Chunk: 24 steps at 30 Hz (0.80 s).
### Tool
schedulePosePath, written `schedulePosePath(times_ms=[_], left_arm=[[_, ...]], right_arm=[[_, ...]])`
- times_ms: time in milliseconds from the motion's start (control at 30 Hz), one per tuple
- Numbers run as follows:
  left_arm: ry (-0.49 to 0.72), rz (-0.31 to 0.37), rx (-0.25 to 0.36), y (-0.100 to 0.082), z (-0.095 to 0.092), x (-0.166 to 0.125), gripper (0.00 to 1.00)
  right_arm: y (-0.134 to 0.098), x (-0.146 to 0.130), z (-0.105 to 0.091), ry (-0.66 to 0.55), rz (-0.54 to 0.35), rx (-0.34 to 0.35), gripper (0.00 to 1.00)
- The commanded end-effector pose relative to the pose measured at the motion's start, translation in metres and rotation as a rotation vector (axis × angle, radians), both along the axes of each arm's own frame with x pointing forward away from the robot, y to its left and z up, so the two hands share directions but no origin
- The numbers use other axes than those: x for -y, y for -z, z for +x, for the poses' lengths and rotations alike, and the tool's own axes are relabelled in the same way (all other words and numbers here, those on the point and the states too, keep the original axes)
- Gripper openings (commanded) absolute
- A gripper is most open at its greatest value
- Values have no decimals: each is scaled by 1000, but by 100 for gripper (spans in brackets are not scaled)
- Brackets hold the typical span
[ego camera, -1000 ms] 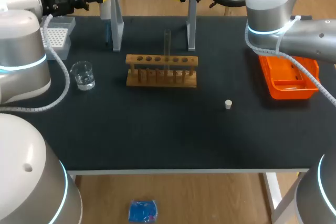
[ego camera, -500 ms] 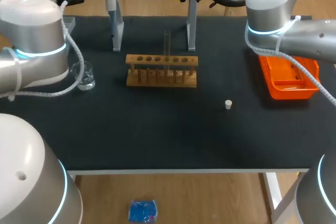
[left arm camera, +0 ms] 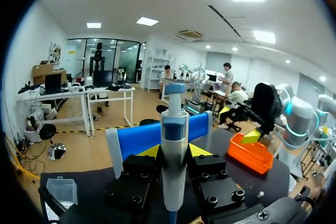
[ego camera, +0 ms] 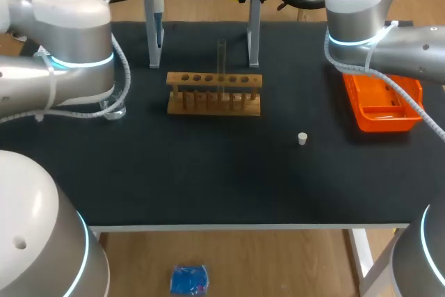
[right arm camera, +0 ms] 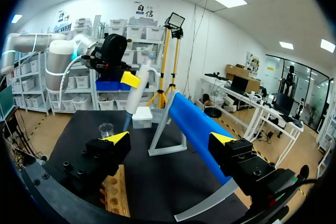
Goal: Invert the test tube, pick up the pipette, mount the tip to pipette, aspirate from beaker and dispense into the tube, eject the tip, return the pipette, and cap with the stopper.
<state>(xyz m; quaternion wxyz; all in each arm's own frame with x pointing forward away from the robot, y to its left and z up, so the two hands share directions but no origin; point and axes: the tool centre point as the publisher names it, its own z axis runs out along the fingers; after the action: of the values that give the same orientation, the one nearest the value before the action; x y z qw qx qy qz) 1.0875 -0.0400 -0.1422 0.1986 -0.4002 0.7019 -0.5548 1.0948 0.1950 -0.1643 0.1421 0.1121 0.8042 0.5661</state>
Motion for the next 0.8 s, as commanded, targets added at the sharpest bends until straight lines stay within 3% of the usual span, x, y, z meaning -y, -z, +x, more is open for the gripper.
schedulePosePath(times_ms=[33,467,800], left_arm=[[-17,44,-35,-1,16,12,0],[-87,120,-94,5,41,14,0],[-161,134,-127,8,49,4,0]], right_arm=[[-1,0,0,-1,-3,-2,100],[-1,0,0,-1,-3,-2,100],[-1,0,0,-1,-3,-2,100]])
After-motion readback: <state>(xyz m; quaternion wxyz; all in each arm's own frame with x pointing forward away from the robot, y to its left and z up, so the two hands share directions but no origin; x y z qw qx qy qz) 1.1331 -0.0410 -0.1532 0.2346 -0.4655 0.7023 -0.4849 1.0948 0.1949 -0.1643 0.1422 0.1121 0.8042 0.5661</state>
